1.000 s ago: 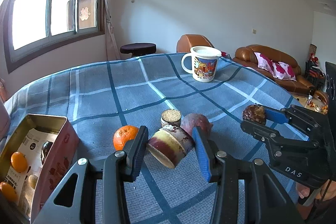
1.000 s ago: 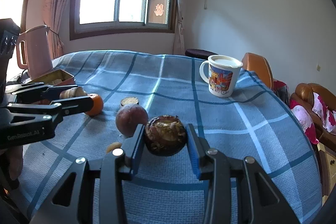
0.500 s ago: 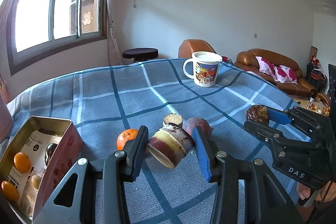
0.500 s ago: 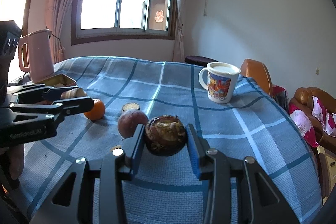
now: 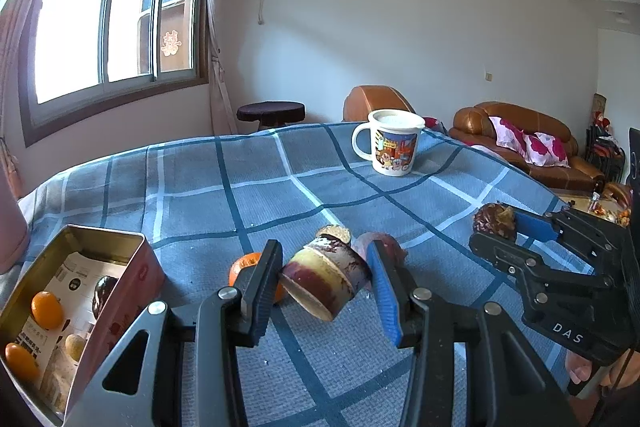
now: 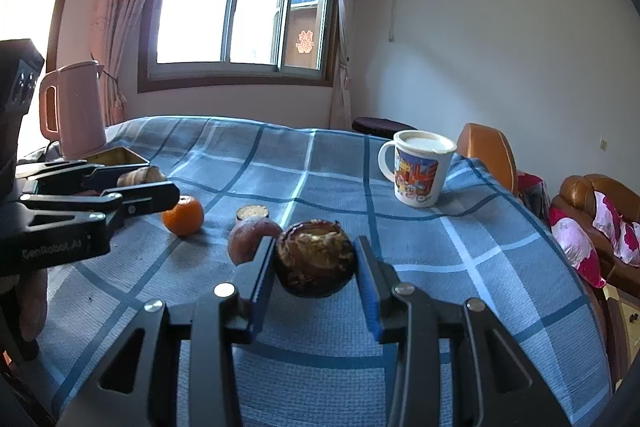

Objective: Organize fruits
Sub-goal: 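Lift and carry the mangosteen with the right tool while the left tool carries the cylinder toward the tin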

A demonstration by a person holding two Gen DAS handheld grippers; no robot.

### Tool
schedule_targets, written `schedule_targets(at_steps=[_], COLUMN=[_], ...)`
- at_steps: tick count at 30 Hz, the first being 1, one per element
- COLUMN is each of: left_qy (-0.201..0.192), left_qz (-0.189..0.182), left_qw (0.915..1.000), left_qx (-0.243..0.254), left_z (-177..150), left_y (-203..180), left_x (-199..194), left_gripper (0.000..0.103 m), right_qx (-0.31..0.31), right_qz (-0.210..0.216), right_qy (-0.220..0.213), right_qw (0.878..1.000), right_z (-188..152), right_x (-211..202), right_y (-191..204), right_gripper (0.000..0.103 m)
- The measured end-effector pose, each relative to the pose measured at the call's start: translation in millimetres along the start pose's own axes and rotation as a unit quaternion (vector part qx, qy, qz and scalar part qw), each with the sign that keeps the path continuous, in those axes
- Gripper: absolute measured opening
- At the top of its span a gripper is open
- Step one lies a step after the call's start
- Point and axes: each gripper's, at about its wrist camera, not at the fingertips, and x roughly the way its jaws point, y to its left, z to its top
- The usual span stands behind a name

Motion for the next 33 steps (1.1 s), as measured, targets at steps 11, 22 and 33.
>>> schedule_targets(at_steps=[11,22,33], left_qy=[-0.018,-0.036,-0.036], left_qz=[0.006,0.017,0.02], left_qw=[0.9998,0.9992,0.9991], left_qx=[-0.003,-0.003,-0.007], left_z=[-1,-2,-3], left_y=[1,1,4], left_x=[-8,-16,-18], left_gripper=[0.046,0.046,0.046], right_qx=[-0.002,-0.003,-0.004], right_qz=[-0.001,-0.006,-0.017], right_qy=[-0.013,-0.034,-0.046], right_qw=[1.0,0.999,0.999], right_z=[0,0,-1], right_x=[-4,-10,-15], right_y=[0,0,1], right_gripper=[0.042,0.042,0.042])
